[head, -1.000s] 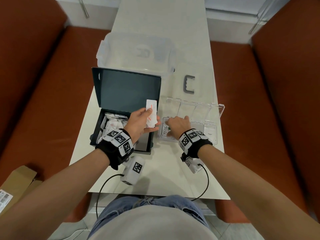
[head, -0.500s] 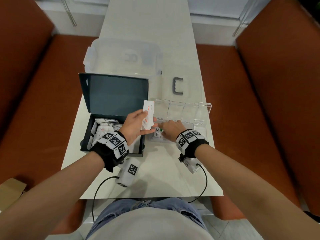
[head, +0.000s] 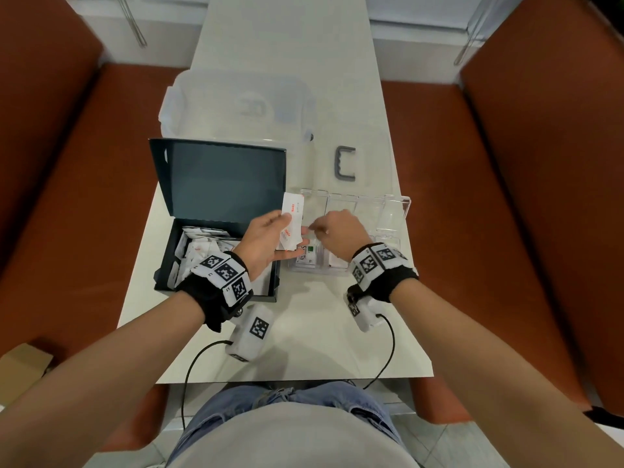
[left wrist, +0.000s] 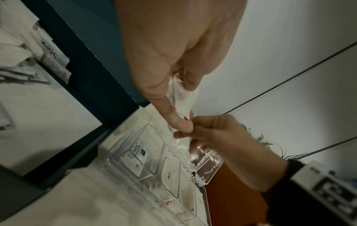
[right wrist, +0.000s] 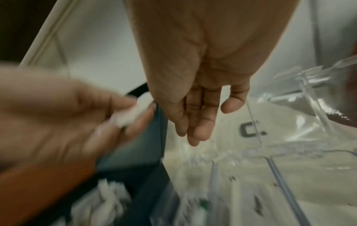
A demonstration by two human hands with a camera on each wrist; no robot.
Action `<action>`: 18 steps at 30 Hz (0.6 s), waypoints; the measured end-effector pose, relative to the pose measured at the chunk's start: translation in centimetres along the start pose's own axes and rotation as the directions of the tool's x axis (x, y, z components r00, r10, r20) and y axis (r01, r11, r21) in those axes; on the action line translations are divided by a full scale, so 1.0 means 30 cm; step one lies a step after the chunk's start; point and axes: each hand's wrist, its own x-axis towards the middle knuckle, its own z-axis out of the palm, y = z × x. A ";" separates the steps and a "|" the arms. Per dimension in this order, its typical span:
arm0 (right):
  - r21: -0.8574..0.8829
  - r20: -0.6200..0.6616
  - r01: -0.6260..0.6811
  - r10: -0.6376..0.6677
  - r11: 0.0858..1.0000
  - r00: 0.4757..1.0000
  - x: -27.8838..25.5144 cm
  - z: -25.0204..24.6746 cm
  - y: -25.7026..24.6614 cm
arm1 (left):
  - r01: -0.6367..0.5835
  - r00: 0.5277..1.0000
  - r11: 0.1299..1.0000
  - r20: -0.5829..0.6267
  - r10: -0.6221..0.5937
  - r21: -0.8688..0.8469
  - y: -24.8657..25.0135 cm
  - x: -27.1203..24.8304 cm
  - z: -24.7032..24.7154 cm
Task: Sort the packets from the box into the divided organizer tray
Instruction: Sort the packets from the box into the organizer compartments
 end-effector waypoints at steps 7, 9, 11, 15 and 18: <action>0.583 -0.125 -0.061 0.163 0.810 0.979 -0.031 -0.128 0.022 | 0.009 0.993 0.999 0.115 -0.014 0.047 -0.009 0.004 0.060; 0.620 -0.110 -0.058 0.160 0.782 0.981 -0.046 -0.131 0.036 | 0.050 0.988 0.998 0.146 -0.055 0.037 -0.006 0.002 0.083; 0.659 -0.140 -0.066 0.209 0.749 0.968 -0.061 -0.135 0.059 | 0.104 0.978 0.995 0.181 -0.103 0.007 -0.004 0.002 0.099; 0.788 -0.168 -0.113 0.388 0.605 0.906 -0.084 -0.160 0.122 | 0.124 0.968 0.992 0.217 -0.123 0.006 -0.001 0.001 0.111; 0.854 -0.121 -0.123 0.423 0.506 0.898 -0.107 -0.172 0.155 | 0.090 0.972 0.995 0.214 -0.097 0.042 0.000 0.007 0.117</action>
